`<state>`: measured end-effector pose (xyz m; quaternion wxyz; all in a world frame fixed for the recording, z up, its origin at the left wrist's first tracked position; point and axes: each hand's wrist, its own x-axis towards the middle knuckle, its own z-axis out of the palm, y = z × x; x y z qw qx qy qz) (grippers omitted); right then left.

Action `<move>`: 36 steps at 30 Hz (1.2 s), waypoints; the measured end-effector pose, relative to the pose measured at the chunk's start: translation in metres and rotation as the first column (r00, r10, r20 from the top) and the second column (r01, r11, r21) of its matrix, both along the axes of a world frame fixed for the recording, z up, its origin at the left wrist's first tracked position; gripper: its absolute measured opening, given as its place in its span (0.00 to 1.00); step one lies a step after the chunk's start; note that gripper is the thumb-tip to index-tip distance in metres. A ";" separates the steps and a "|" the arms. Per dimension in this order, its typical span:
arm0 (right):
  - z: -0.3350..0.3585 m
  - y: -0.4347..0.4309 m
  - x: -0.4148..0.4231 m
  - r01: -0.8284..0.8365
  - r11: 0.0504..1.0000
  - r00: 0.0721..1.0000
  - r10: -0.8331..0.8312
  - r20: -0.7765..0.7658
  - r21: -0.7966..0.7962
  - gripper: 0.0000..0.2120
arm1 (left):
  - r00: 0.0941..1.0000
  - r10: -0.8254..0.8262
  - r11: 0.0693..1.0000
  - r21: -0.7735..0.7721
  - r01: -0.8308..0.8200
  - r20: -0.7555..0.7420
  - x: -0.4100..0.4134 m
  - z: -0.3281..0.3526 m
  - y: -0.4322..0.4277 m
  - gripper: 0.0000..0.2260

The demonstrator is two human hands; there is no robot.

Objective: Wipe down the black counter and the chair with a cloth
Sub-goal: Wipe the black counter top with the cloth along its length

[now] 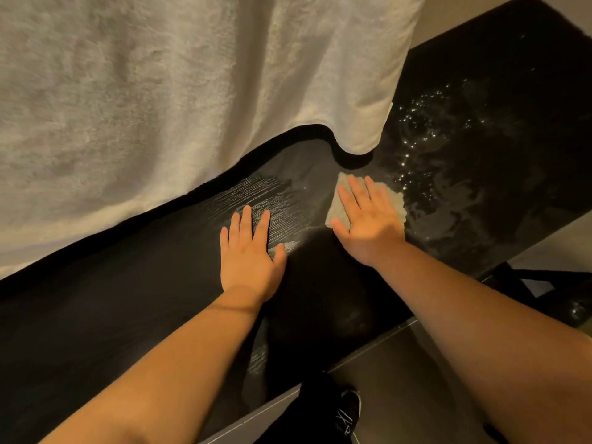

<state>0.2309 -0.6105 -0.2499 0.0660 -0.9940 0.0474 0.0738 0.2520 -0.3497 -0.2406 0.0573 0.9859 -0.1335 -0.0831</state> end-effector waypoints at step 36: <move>0.005 0.012 0.016 -0.393 0.917 0.919 0.394 -0.011 0.070 0.35 | 0.927 0.374 0.927 0.034 -0.373 -0.027 -0.019 -0.006 -0.049 0.33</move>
